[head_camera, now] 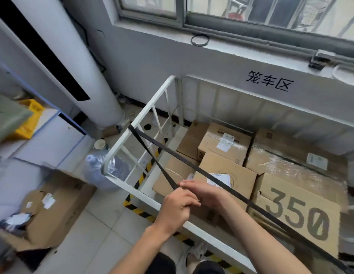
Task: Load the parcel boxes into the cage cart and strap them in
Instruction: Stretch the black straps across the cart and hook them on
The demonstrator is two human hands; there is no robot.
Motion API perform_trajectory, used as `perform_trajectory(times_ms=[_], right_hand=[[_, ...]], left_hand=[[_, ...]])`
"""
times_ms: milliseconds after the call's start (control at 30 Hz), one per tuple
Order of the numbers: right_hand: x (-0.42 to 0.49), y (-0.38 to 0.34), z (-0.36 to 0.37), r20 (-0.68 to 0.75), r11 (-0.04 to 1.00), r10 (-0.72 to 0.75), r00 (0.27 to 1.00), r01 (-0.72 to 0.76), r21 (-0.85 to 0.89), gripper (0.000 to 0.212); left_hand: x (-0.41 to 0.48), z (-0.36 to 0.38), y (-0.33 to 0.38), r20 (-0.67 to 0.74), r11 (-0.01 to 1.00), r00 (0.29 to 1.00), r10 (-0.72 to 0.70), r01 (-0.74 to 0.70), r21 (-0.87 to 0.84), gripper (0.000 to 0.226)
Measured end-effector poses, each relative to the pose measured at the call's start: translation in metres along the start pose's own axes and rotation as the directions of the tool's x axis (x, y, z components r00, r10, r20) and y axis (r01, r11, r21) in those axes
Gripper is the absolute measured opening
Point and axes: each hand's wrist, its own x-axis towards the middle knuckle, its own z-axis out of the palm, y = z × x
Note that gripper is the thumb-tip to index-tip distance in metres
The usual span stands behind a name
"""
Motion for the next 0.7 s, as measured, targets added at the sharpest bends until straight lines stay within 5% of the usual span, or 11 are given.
perform_trajectory(times_ms=[133,300,400,533,700], right_hand=[[-0.031,0.003,-0.003,0.201,0.998,-0.016,0.979,0.028,-0.056,0.022],[-0.051,0.021,0.001,0.119,0.975,-0.043,0.992,0.067,-0.213,0.020],[-0.069,0.038,0.003,0.043,0.954,-0.096,0.994,0.104,-0.282,0.018],[-0.093,0.072,0.006,0.043,0.923,-0.122,0.992,0.129,-0.363,0.007],[-0.118,0.119,0.006,0.040,0.922,-0.097,0.995,0.105,-0.373,0.004]], left_hand=[[-0.017,0.009,0.011,-0.122,1.000,0.993,0.013,-0.013,-0.005,0.030],[-0.057,0.027,0.030,-0.141,1.000,0.990,0.014,-0.014,-0.004,0.031],[-0.086,0.041,0.042,-0.228,0.972,0.956,-0.185,0.144,-0.186,0.024],[-0.115,0.057,0.062,-0.272,0.767,0.768,-0.580,0.402,-0.499,0.022],[-0.130,0.069,0.072,-0.031,0.448,0.539,-0.842,0.666,-0.597,0.043]])
